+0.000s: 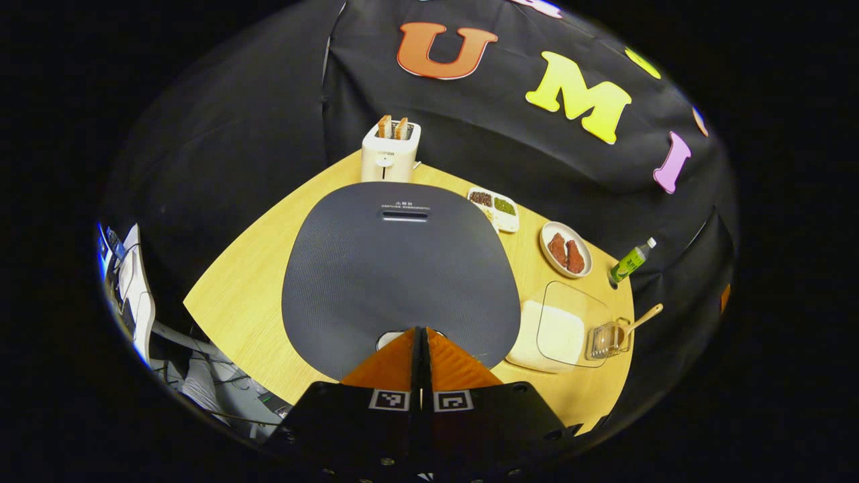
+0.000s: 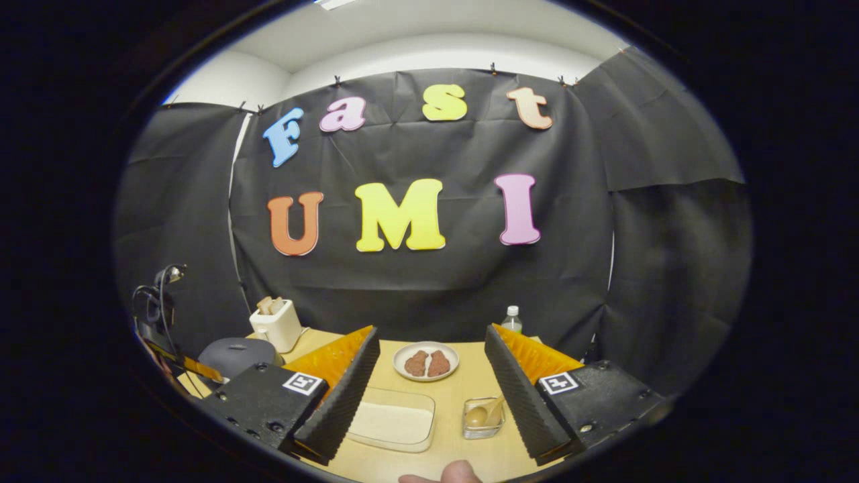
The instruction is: Close the left gripper, press the button to open the rice cooker; take a wooden spoon from the chopstick holder with the right hand, scoop a spoonful of rice and pour it into the rice cooker, then put the wooden spoon back into the chopstick holder.
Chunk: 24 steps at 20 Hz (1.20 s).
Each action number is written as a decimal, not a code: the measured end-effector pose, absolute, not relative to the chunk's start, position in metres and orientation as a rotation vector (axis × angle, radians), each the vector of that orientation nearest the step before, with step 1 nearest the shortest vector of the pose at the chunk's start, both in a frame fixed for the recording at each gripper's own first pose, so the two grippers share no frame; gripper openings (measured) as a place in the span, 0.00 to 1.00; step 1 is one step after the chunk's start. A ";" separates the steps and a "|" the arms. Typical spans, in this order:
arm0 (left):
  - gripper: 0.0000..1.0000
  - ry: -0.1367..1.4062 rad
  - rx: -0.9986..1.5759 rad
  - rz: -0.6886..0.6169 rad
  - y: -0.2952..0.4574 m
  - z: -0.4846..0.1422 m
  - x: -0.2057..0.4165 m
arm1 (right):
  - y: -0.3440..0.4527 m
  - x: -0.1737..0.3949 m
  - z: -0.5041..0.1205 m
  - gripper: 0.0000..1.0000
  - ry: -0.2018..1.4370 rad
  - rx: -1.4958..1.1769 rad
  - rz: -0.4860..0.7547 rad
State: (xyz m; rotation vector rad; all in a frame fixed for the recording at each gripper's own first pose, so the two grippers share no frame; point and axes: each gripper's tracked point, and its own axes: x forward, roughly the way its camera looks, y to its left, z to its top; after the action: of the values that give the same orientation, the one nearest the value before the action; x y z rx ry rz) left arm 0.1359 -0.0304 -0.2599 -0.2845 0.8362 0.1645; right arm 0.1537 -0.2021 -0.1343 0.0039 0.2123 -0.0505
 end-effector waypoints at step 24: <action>0.95 0.167 -0.062 0.055 -0.061 -0.038 0.134 | -0.260 0.116 -0.137 1.00 0.272 -0.001 -0.148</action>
State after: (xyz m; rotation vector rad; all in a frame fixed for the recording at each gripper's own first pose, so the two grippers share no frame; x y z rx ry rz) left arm 0.1339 -0.0607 -0.0378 -0.0619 0.1670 0.0553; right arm 0.1161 -0.2604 -0.1366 -0.0005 0.2721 -0.1475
